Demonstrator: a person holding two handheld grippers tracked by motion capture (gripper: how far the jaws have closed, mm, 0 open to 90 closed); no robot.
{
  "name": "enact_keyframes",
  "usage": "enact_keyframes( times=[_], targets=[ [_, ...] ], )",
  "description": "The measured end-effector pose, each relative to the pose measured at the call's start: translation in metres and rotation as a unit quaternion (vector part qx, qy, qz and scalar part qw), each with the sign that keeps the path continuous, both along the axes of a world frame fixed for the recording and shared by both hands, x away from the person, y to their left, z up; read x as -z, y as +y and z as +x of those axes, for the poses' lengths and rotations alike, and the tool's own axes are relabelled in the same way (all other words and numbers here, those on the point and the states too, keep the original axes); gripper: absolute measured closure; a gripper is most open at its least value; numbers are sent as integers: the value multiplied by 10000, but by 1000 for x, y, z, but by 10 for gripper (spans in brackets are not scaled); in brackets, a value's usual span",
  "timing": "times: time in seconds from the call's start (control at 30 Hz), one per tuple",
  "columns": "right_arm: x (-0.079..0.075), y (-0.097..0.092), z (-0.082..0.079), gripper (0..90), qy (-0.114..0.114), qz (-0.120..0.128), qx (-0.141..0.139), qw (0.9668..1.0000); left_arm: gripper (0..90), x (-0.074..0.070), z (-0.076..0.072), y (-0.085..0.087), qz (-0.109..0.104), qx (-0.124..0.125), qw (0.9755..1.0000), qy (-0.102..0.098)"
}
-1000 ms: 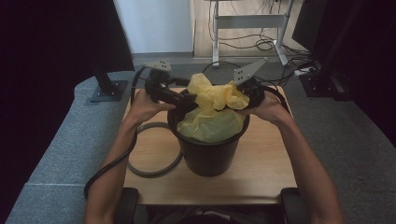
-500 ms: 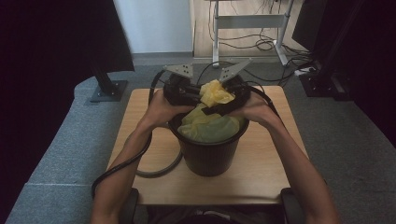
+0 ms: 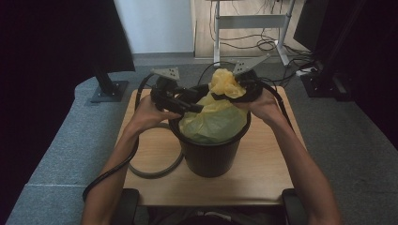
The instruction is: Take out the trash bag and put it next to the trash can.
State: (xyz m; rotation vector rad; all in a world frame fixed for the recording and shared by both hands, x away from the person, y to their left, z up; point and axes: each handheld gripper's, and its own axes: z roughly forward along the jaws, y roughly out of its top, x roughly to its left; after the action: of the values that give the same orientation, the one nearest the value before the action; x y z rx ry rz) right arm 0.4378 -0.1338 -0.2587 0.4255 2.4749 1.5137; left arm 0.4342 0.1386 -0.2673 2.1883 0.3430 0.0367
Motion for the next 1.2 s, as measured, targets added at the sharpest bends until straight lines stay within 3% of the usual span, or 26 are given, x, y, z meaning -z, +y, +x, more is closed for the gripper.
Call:
enact_keyframes(
  times=[0.1,0.17,0.2,0.27,0.3,0.37,0.43,0.47,0.5,0.53,0.57,0.67,0.73,0.87,0.93,1.0,1.07,1.13,1.2],
  targets=[
    [-5,-3,-2,794,-47,206,-71,9998,219,9,5,-6,410,-26,9991,116],
    [-6,-4,-3,794,-34,276,-105,9996,222,11,6,-10,482,23,9987,175],
    [-7,-3,-5,794,-14,405,-212,9990,266,13,7,-13,573,58,9981,197],
    [-7,1,-6,793,-20,393,-296,9988,415,14,8,-19,821,68,9965,138],
    [-7,1,-6,793,-20,393,-296,9988,415,14,8,-21,920,37,9957,112],
    [-6,3,-7,791,21,344,-371,9987,621,13,9,-22,1057,3,9943,117],
    [-4,3,-7,776,125,239,-482,9985,788,11,8,-19,1008,-104,9948,-3],
    [-4,3,-7,771,189,158,-542,9982,816,9,8,-17,926,-185,9955,-128],
    [-4,3,-7,771,189,158,-542,9982,836,9,8,-17,926,-185,9955,-128],
    [-2,5,-8,763,211,-80,-542,9983,847,2,7,-12,654,-332,9969,-287],
    [0,7,-8,759,226,-201,-567,9979,851,-2,6,-9,506,-344,9976,-321],
    [4,13,-9,719,258,-435,-565,9971,850,-13,3,-9,203,-302,9982,-466],
    [6,17,-9,623,222,-562,-490,9970,847,-17,-1,-15,189,-227,9979,-580],
    [11,27,-5,259,402,-454,-519,9968,844,-21,-5,-29,140,9,9975,-687],
    [14,34,-6,190,450,-540,-524,9962,845,-22,-6,-37,76,122,9973,-716],
    [17,42,-6,222,448,-683,-501,9954,850,-22,-7,-45,34,232,9972,-711],
    [19,44,-6,410,419,-864,-477,9942,853,-20,-7,-48,7,254,9973,-682],
    [19,40,-6,605,277,-935,-393,9945,836,-20,-5,-44,-150,162,9981,-575],
    [20,35,-6,725,262,-872,-327,9953,694,-22,-6,-39,-144,-72,9975,-689]
  ],
)
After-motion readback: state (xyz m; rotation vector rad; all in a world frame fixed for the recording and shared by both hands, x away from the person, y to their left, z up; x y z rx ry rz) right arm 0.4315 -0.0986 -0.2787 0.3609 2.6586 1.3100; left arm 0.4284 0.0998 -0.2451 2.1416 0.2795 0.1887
